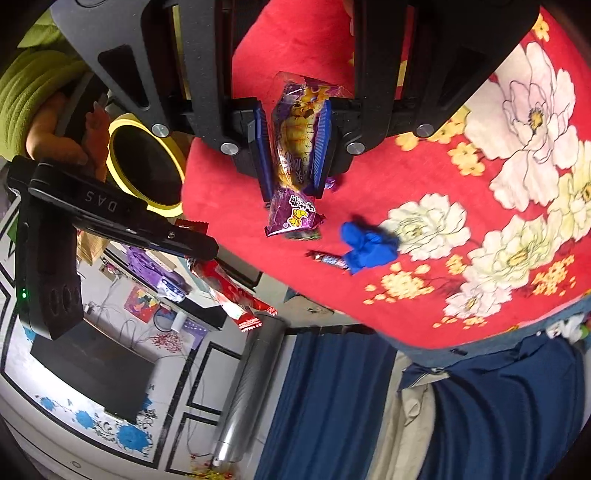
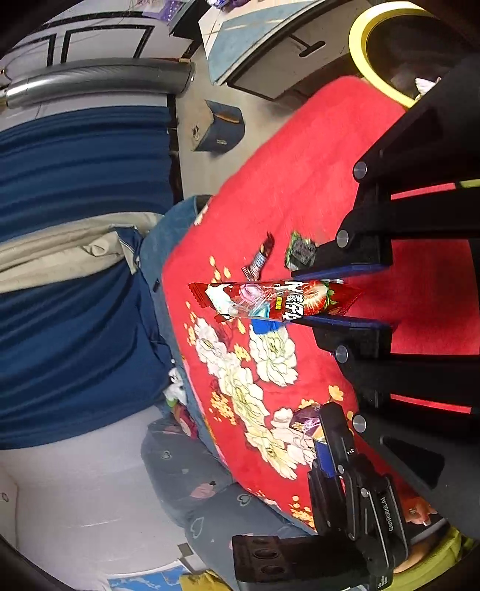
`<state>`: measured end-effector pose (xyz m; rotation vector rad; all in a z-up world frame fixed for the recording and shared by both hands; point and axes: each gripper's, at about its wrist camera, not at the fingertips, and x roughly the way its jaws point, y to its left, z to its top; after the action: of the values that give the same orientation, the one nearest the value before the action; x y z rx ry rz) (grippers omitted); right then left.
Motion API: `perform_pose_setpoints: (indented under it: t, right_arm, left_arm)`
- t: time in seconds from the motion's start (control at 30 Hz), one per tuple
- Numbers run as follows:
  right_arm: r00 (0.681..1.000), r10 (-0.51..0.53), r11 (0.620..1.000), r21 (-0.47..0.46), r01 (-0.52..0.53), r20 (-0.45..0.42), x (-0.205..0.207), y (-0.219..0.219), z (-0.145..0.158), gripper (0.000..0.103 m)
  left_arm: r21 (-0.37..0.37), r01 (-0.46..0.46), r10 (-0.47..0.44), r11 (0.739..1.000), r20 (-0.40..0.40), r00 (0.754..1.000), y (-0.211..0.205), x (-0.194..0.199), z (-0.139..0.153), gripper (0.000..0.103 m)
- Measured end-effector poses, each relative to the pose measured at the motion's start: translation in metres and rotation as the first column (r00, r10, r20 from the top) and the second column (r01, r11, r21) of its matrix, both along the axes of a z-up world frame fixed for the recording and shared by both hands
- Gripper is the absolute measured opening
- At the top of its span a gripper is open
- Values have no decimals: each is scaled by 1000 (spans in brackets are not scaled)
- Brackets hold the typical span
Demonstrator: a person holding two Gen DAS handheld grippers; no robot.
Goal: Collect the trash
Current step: 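Carry both wrappers over the yellow-rimmed bin with both tools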
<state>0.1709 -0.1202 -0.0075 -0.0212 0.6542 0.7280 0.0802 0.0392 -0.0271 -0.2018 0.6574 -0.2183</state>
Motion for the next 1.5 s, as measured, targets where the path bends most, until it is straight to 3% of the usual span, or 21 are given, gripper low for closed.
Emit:
perform_pose_setpoints:
  t: [0.67, 1.5]
  right_arm:
    - [988, -141, 990, 21, 140, 63, -5, -80, 12, 17]
    - [929, -370, 929, 35, 369, 8, -10, -189, -15, 17]
  left_arm:
    - [-7, 101, -101, 995, 48, 994, -65, 22, 19, 15]
    - [4, 264, -264, 965, 30, 964, -144, 45, 8, 15]
